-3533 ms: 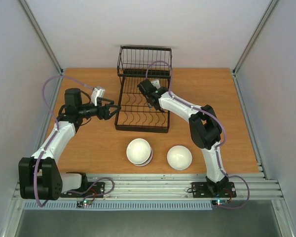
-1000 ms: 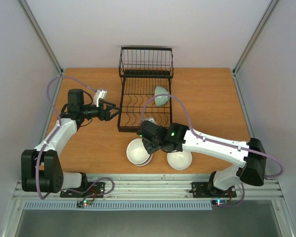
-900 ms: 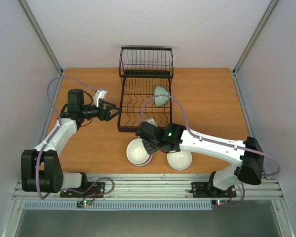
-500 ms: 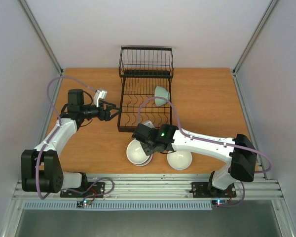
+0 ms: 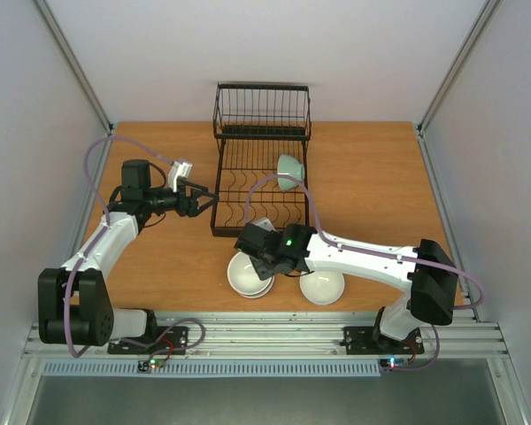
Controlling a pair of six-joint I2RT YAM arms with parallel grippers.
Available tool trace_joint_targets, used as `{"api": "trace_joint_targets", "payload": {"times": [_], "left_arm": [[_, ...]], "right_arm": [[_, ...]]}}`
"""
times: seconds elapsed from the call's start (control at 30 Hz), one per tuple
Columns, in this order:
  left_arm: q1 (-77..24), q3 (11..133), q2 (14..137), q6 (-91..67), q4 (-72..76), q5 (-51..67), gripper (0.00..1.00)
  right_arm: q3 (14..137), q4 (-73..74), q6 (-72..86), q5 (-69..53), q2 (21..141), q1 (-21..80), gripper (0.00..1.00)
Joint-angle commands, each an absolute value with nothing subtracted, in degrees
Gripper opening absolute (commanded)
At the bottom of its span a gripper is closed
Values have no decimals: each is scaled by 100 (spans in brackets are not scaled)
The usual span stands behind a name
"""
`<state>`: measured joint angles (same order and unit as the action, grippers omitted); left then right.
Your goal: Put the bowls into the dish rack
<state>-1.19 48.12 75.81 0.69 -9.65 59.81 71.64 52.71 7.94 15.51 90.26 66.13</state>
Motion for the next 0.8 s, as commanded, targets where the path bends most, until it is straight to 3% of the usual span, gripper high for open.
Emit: {"api": "trace_joint_targets", "payload": {"times": [0.0, 0.33, 0.77], "left_arm": [[-95, 4975, 7572, 149, -888, 6092, 79], [-239, 5128, 7219, 329, -1320, 5466, 79], [-696, 5373, 7213, 814, -1934, 5259, 79]], "right_arm": [[7286, 5405, 861, 1807, 8758, 6645, 1], [7769, 5524, 542, 2430, 8099, 6688, 1], [8749, 5414, -306, 3283, 8867, 6073, 1]]}}
